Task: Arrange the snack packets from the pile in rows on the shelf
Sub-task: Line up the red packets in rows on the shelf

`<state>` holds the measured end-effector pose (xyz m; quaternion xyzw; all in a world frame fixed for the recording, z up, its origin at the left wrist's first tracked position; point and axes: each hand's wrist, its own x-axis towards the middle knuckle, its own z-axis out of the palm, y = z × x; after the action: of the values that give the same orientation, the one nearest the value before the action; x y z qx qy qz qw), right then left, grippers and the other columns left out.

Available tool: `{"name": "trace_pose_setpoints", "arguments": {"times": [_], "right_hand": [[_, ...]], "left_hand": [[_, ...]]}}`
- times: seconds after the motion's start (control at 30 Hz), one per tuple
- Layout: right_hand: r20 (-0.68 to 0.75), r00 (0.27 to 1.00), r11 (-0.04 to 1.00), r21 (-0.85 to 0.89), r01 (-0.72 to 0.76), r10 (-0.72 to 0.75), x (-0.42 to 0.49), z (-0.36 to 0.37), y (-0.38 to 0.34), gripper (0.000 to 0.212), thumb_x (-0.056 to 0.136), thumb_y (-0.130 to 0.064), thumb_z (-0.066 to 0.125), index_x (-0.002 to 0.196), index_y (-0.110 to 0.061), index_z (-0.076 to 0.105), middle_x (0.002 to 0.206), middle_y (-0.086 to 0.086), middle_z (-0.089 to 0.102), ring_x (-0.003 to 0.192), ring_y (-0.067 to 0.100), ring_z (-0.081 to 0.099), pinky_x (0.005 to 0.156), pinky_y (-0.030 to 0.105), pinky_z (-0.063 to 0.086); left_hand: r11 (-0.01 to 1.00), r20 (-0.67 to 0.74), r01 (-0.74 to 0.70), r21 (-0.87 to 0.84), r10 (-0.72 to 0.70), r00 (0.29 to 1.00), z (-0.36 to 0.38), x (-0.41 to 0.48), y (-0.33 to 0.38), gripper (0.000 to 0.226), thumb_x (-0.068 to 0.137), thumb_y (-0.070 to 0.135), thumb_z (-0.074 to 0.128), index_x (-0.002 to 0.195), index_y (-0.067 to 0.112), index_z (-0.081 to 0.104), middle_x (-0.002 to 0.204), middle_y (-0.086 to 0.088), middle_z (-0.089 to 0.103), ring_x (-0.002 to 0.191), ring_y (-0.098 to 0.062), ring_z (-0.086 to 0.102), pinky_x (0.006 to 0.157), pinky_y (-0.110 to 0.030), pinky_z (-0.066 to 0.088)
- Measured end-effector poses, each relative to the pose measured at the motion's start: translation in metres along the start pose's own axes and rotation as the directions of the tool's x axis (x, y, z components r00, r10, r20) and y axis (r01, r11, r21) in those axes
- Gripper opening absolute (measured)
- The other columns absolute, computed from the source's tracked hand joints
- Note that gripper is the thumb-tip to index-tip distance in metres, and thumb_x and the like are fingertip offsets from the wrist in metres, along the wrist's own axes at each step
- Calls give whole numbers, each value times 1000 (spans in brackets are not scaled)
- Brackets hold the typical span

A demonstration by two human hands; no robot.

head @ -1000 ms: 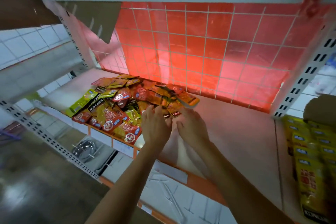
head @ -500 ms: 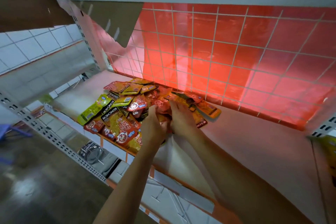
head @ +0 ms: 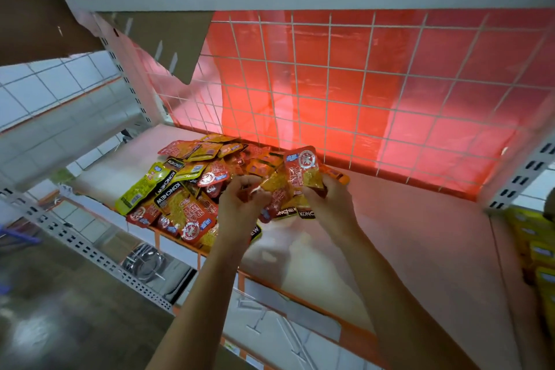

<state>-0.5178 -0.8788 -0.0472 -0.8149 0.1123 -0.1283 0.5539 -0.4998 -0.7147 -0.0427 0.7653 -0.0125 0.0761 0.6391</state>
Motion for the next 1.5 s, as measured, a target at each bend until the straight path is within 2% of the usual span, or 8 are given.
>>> {"name": "trace_pose_setpoints", "arguments": {"times": [0.23,0.43,0.6,0.8,0.9,1.0,1.13,1.5], "right_hand": [[-114,984,973,204,-109,135,-26,-58,25,45,61,-50,64,86,-13,63,74,3,67,69,21,62,70,51,55],[-231,956,967,216,-132,182,-60,-117,41,30,57,-49,65,80,-30,69,83,5,72,83,30,69,73,55,55],[-364,916,980,166,-113,167,-89,-164,50,23,68,-38,68,77,-17,63,79,4,68,82,30,68,74,54,55],[-500,849,973,220,-71,175,-123,-215,58,4,75,-25,66,79,-23,67,75,4,70,71,19,63,69,47,55],[-543,810,962,258,-88,220,-141,-245,67,18,76,-28,65,85,-12,67,79,18,69,70,31,62,63,49,52],[-584,758,932,351,-86,290,-158,-279,79,13,85,-15,64,89,-2,64,77,27,62,67,24,52,61,37,42],[-602,732,913,403,-67,319,-175,-325,95,10,85,-17,64,82,-8,66,83,27,64,70,24,55,61,50,49],[-546,761,901,419,-114,350,-210,-477,144,9,76,-7,66,80,-15,65,81,14,70,81,40,67,76,60,54]], "left_hand": [[787,257,381,-486,-287,923,46,-17,14,10,82,10,71,87,17,66,84,-4,65,84,-22,60,70,-32,48],[642,443,564,-519,-362,820,103,-49,32,14,83,11,70,88,16,58,62,1,53,46,-6,46,47,-18,44],[704,639,581,-408,-234,733,149,-84,46,26,81,-20,53,77,6,58,62,-1,63,58,-9,56,52,-17,46],[671,731,648,-361,-228,644,201,-120,58,18,85,0,60,99,9,66,85,-6,72,79,-18,66,75,-30,53],[681,781,642,-353,-163,602,230,-140,67,21,91,12,57,110,11,64,87,-7,70,74,-20,65,68,-33,54],[719,797,614,-327,-139,588,260,-162,78,26,94,6,52,118,2,59,87,-9,70,70,-19,66,59,-28,53],[805,811,547,-228,-154,565,304,-191,88,28,88,-5,54,116,-3,59,106,-25,63,91,-33,63,81,-43,51],[891,723,438,-118,-226,653,441,-293,126,22,82,0,68,100,13,69,92,-8,74,88,-26,70,78,-40,57]]}}
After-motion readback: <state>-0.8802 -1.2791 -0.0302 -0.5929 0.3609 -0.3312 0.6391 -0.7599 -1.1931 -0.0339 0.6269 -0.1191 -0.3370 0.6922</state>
